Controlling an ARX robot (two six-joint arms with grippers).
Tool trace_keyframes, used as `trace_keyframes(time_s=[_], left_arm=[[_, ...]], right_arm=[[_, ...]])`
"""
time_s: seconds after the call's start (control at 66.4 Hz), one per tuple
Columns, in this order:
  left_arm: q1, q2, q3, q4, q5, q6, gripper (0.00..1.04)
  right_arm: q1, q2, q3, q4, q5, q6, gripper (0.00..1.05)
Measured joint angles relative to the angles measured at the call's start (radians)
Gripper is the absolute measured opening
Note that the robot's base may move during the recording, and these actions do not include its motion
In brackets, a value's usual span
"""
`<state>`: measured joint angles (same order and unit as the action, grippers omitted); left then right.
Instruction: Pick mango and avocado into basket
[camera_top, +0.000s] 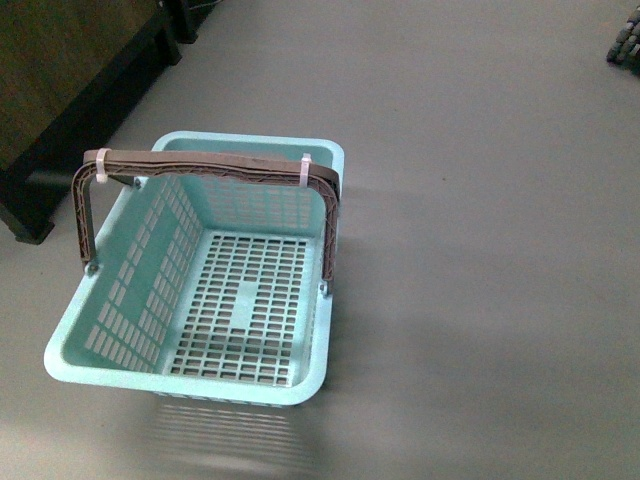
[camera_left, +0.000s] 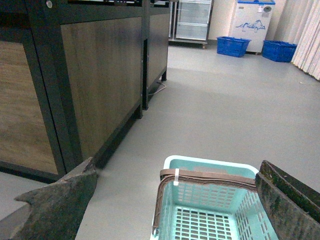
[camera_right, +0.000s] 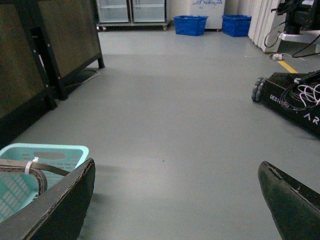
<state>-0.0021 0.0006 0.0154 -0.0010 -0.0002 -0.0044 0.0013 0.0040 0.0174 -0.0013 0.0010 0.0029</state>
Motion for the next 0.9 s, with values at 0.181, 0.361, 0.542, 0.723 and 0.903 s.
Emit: trace_keyframes(time_s=[0.181, 0.361, 0.542, 0.723, 0.903], left_arm=[[0.000, 0.000, 0.000, 0.000, 0.000, 0.000, 0.96], [0.000, 0.000, 0.000, 0.000, 0.000, 0.000, 0.96], [0.000, 0.000, 0.000, 0.000, 0.000, 0.000, 0.96], [-0.033, 0.207, 0.099, -0.245, 0.024, -0.320, 0.96], [-0.124, 0.505, 0.156, 0.010, 0.010, -0.727, 0.96]], right_arm=[[0.000, 0.000, 0.000, 0.000, 0.000, 0.000, 0.96], [0.000, 0.000, 0.000, 0.000, 0.000, 0.000, 0.96], [0.000, 0.000, 0.000, 0.000, 0.000, 0.000, 0.96], [0.000, 0.000, 0.000, 0.000, 0.000, 0.000, 0.96], [0.000, 0.000, 0.000, 0.000, 0.000, 0.000, 0.96]])
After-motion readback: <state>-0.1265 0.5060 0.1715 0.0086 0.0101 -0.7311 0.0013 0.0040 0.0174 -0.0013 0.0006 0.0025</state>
